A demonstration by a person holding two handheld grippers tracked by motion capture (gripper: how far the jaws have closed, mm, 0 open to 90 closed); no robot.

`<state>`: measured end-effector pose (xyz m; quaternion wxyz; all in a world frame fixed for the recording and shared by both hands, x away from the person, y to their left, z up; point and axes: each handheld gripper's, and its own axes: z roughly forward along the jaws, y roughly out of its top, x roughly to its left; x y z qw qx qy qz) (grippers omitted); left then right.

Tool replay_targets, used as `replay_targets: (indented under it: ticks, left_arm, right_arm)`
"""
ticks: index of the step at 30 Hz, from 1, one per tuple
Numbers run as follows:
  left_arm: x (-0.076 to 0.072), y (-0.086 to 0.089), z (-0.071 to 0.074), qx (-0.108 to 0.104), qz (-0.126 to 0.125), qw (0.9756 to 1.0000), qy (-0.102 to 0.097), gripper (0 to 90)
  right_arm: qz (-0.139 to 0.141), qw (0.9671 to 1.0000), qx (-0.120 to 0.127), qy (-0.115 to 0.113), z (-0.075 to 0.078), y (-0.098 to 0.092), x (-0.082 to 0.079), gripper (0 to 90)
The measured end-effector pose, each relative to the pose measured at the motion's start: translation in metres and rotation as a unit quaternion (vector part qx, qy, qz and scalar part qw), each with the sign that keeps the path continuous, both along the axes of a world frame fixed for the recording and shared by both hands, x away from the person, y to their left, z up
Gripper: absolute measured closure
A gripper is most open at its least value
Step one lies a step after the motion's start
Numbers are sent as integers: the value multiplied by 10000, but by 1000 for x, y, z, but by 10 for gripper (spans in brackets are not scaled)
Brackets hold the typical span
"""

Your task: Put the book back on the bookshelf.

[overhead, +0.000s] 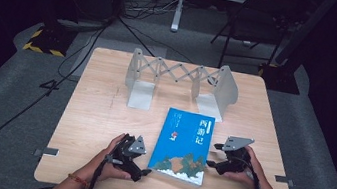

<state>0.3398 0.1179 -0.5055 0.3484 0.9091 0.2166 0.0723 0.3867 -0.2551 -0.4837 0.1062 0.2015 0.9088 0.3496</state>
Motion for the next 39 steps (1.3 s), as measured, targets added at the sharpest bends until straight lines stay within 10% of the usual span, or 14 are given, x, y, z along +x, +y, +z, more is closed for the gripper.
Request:
replay_targets:
  ticks: [22,25,28,39]
  left_arm:
    - [3,18,6,147,272,9995,113,56]
    - [-4,18,14,-33,179,9998,113,213]
    - [-10,17,21,-164,160,9997,19,170]
    - [-27,-67,35,-164,-406,9986,-300,211]
  right_arm:
    - [-172,9983,545,-136,21,10,-4,281]
    - [-218,9978,610,-132,24,11,-4,281]
    - [-218,9978,613,-148,25,12,-4,281]
    - [-300,9964,759,-213,33,18,-3,281]
